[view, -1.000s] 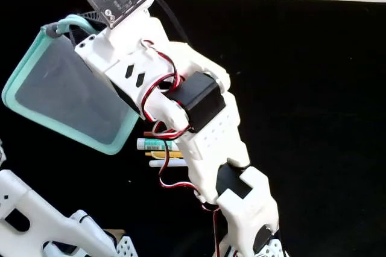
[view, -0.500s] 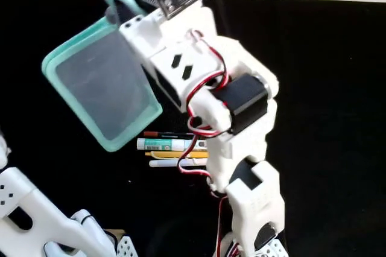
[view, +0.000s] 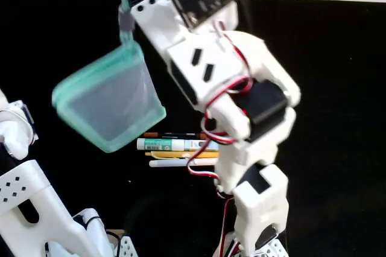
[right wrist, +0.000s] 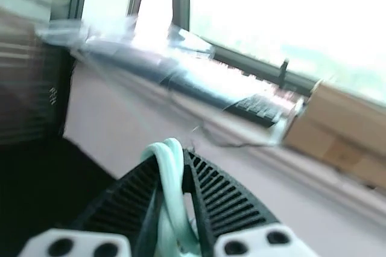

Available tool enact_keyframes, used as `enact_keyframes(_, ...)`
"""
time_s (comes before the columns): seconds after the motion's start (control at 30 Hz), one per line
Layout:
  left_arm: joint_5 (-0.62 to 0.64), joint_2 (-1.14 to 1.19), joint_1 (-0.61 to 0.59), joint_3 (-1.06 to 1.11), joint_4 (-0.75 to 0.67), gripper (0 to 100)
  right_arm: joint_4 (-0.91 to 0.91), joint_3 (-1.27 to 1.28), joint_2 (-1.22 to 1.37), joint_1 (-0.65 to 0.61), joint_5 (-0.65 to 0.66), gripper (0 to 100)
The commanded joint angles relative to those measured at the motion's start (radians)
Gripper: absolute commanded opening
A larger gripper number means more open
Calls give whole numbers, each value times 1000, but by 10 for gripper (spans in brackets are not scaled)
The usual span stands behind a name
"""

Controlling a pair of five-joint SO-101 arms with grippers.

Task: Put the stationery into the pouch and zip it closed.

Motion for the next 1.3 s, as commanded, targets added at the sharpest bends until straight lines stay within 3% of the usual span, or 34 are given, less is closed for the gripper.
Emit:
enact_keyframes(0.0, 8, -4, 22, -8, 3, 90, -53, -51, -79, 33, 32, 8)
enact_keyframes(0.47, 8, -2, 22, -5, 5, 90, -145, 28, -117, 74, 81, 9)
enact_keyframes(1.1, 8, -1, 24, 2, -3, 89, -140, 125, -119, 73, 46, 9)
enact_keyframes(1.27, 83, -1, 147, 67, -40, 88, -140, 125, -119, 73, 43, 9)
